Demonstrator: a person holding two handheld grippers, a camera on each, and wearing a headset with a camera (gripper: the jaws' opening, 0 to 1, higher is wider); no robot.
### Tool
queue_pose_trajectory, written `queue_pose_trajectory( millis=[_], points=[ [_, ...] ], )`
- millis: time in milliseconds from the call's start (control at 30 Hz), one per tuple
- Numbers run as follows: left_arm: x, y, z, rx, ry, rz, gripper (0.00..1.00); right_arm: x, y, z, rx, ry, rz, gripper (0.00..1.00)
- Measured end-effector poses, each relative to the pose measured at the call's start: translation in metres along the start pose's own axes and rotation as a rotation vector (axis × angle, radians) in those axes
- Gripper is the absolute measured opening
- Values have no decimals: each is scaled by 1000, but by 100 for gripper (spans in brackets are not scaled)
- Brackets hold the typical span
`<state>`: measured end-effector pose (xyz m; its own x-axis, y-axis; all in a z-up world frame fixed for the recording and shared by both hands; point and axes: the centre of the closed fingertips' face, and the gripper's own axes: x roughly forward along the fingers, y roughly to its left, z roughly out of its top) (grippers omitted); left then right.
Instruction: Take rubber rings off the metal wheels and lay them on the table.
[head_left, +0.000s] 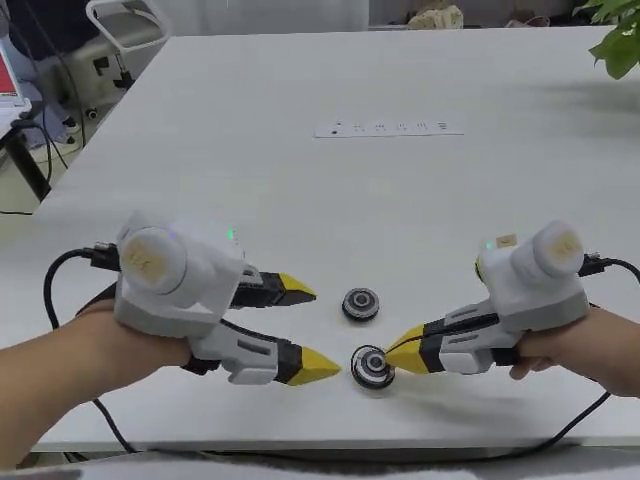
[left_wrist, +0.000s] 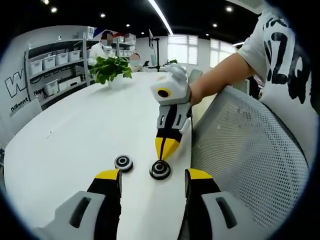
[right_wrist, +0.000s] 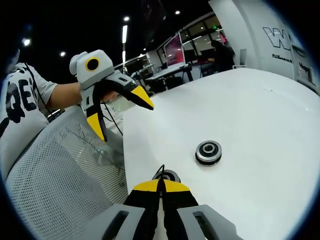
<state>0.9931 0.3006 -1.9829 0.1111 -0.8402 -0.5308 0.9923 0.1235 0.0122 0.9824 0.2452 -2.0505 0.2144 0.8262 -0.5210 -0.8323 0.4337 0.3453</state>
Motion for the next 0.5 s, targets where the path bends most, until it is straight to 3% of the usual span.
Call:
queue_pose_trajectory(
  millis=[233,500],
  points=[
    [-15,0,2,-22,-34,31,53,-1,2,6,-10,-4,3,0],
    [-25,3,-5,-34,-45,68,57,1,6,13,-31,1,16,0]
  ],
)
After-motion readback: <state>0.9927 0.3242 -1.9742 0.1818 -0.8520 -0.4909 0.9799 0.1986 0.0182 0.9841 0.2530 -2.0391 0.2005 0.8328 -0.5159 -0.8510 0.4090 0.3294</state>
